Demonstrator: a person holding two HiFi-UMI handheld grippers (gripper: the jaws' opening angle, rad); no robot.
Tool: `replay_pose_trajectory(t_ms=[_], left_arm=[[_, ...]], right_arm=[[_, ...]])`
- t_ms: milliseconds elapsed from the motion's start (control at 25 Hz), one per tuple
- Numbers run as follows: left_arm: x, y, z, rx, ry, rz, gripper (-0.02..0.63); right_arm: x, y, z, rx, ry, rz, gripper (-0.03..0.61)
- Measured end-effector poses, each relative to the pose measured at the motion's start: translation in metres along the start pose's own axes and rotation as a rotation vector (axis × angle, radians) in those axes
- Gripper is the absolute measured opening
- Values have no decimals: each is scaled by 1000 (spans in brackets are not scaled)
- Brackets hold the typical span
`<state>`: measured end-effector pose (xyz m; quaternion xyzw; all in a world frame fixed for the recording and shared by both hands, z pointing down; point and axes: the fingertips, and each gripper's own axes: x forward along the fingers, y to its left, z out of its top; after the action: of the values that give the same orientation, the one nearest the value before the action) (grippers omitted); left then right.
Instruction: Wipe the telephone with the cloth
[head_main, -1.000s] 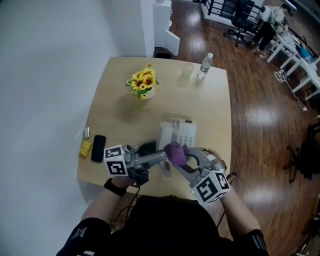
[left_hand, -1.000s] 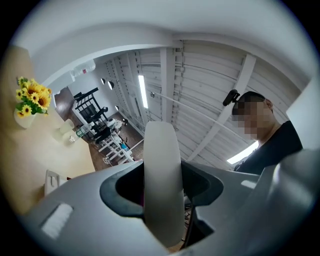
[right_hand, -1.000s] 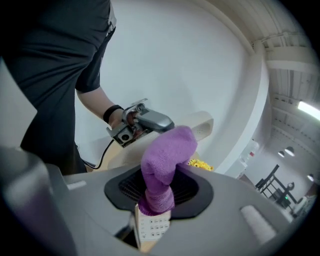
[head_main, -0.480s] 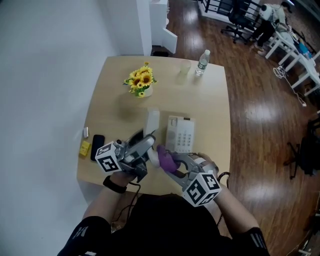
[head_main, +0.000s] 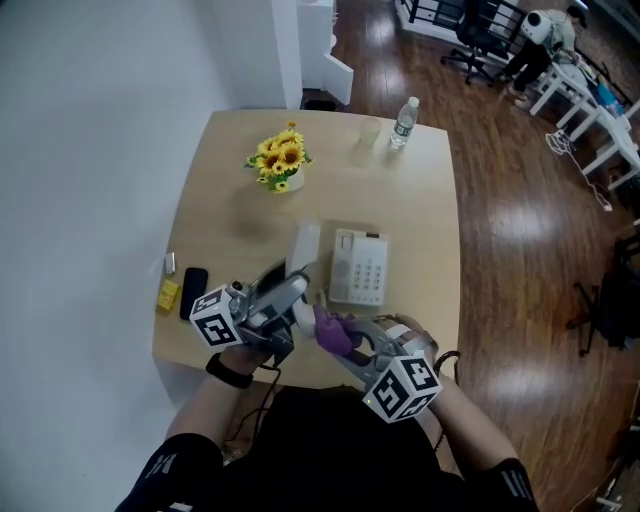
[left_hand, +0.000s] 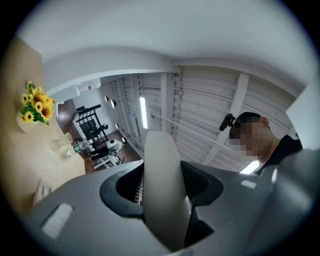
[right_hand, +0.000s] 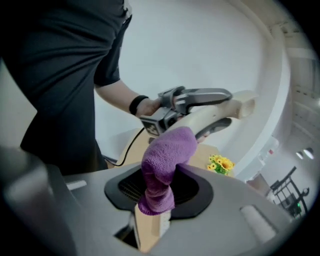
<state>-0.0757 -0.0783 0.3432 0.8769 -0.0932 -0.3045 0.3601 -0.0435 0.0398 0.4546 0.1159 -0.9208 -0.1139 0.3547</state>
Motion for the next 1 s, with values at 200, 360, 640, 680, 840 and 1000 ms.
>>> replay_pose_trajectory(t_ms=[200,360,640,680,840,1000], left_arm=[[0,-2,-3,-14,7,-23,213],[2,-3,-3,-7,11,-22,213],[-7,5,-5,-11,9,6,213],[-9,6,-4,-14,4,9,213],[-11,8,0,-23,-19,17,213],[-22,11,4,-28,-21,42,213]], right_arm=[[-7,-53,8,93,-37,-114,130],[3,-41,25,2,-26,-74,130],[14,4,10,-82,9,14,130],[15,11,8,-83,9,34,129],[17,20,-9,-18,-13,89,130],[26,-15,-53,142,15,34,132]])
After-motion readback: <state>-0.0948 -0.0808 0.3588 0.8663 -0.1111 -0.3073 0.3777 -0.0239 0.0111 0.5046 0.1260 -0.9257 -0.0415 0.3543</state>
